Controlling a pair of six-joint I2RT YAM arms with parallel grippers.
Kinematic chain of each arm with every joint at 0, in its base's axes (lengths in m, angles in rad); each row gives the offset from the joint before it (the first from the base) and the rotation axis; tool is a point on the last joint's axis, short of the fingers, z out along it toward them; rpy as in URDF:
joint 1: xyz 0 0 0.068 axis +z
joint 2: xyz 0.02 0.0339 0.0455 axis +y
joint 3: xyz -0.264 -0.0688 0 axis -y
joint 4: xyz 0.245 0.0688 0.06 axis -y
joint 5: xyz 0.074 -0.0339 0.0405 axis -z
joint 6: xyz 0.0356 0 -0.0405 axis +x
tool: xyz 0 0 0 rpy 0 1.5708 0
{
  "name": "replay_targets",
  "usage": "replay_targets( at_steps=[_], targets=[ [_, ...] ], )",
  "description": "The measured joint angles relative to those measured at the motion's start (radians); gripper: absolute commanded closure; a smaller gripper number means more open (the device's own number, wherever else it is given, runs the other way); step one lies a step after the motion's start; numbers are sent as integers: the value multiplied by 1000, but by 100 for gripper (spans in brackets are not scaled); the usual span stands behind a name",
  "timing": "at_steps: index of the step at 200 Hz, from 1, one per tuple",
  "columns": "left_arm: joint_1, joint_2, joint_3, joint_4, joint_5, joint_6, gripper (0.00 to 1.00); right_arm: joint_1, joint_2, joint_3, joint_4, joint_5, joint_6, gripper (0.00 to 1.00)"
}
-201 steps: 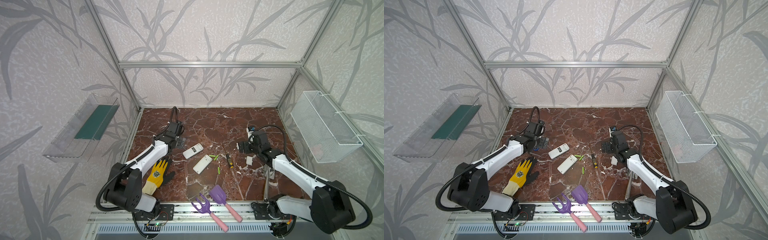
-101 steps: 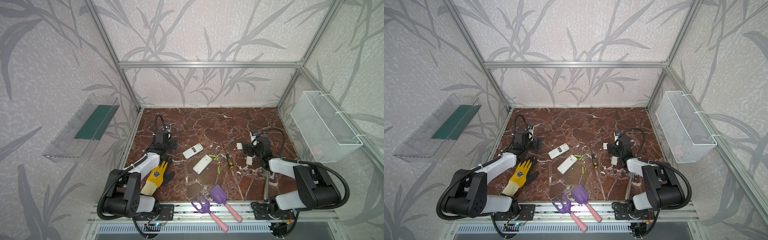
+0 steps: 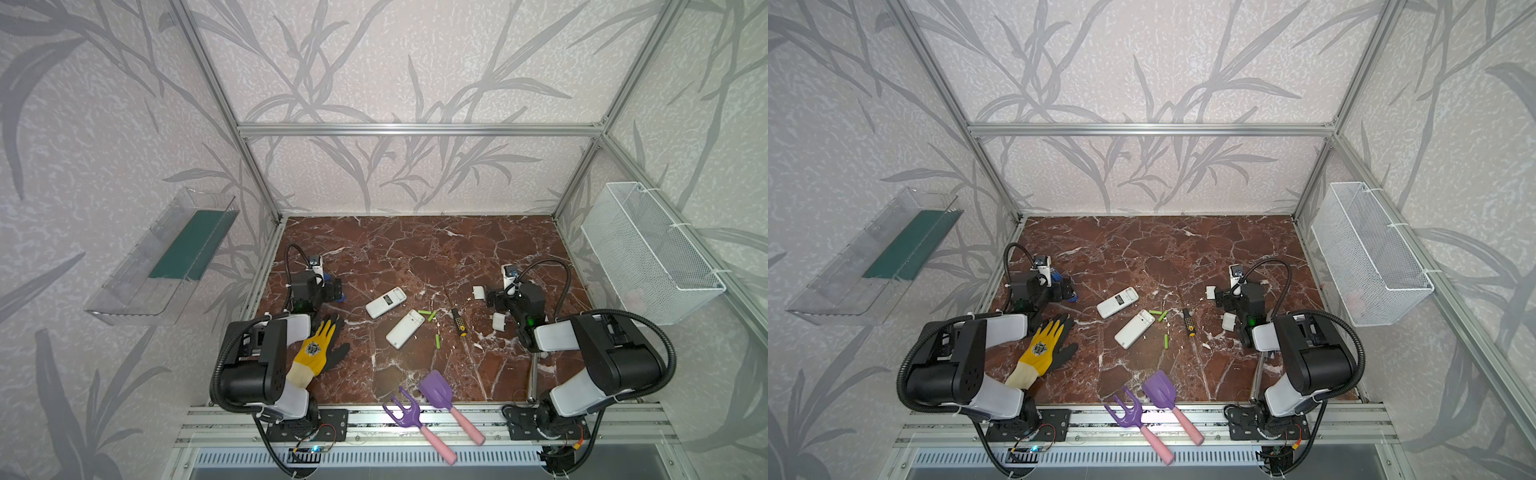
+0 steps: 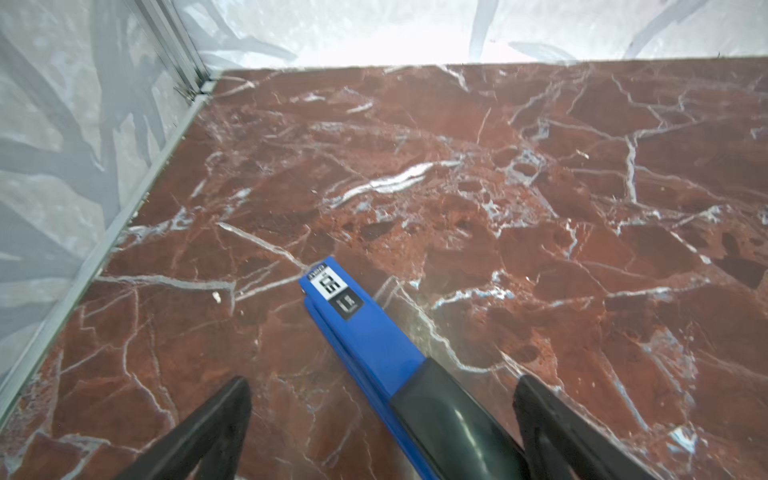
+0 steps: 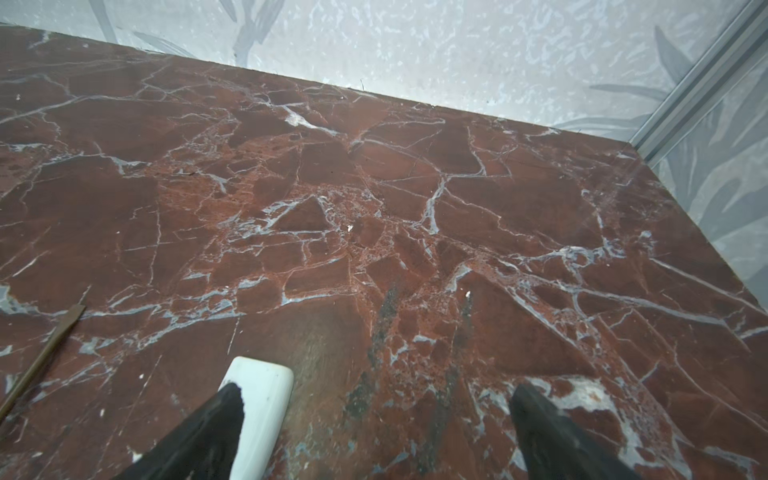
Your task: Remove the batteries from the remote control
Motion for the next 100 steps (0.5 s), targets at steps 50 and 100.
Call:
replay_targets(
  at_steps=[50,100],
  targets=[
    [8,27,-122,229,44,-13,1,0,0,0,18,0,0,1],
    [8,40,-130,281,-21,-40,1,0,0,0,23,0,0,1]
  ],
)
